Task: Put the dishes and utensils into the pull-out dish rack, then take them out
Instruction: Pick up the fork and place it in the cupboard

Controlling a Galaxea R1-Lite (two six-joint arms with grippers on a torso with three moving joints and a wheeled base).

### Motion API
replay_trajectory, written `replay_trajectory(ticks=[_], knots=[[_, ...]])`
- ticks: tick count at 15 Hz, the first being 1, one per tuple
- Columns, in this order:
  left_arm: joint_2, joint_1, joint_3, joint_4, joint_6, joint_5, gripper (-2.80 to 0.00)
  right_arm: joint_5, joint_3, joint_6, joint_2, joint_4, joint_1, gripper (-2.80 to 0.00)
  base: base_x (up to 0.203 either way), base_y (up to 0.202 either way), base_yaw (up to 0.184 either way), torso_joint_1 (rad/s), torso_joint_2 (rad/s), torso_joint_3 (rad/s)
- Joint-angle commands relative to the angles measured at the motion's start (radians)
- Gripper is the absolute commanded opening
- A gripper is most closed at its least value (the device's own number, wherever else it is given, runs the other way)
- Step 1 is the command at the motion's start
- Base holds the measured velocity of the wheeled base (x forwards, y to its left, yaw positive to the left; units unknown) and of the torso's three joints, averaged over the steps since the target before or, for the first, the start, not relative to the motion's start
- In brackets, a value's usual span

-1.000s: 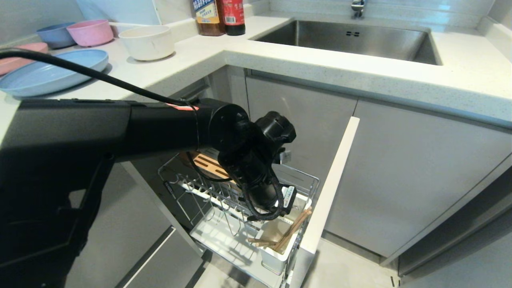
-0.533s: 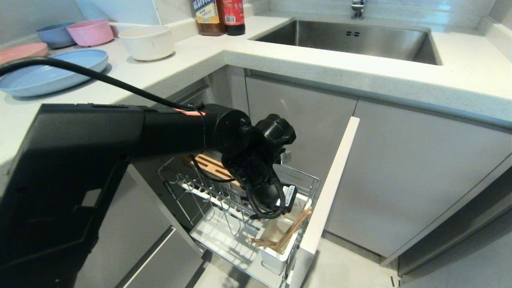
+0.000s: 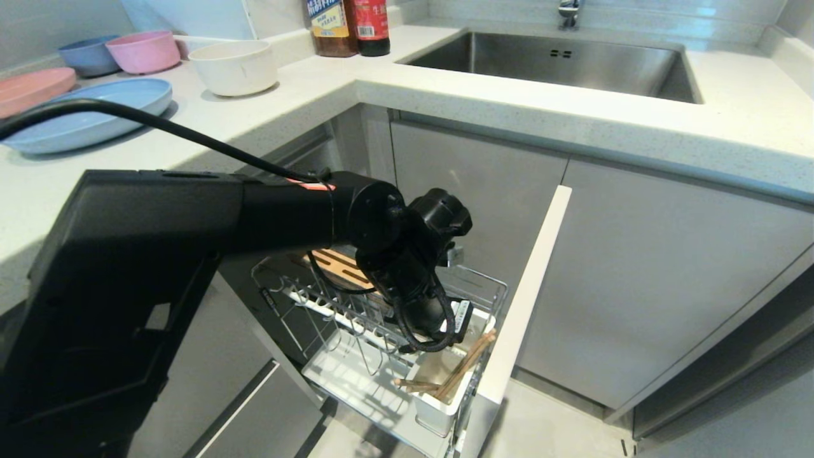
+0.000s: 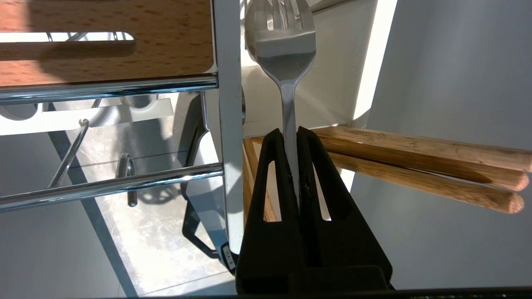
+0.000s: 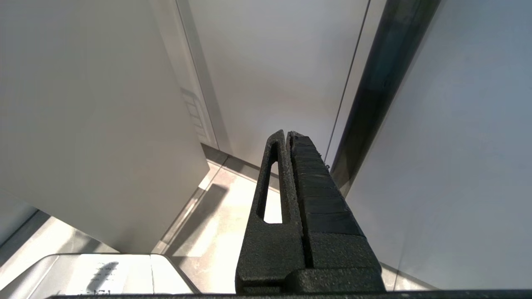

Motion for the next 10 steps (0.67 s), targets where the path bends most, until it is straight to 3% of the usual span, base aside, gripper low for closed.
replay_trajectory(ticks=[1,9,10], knots=[[0.004,-0.001,0.001,0.005,-0.002,-0.002,-2.80,0.000,0.002,0.000,0.001,-0.001,0.000,-2.80,0.000,0.000,0.000,0.000,0.00,0.000],[0.000,-0.008,0.001,0.042,0.009,-0.002,-2.80,0.000,0.002,0.000,0.001,0.000,0.000,-2.80,0.000,0.000,0.000,0.000,0.00,0.000],[-0.001,-0.011,-0.001,0.042,0.007,-0.003,0.00,0.000,0.002,0.000,0.001,-0.001,0.000,-2.80,0.000,0.000,0.000,0.000,0.00,0.000]])
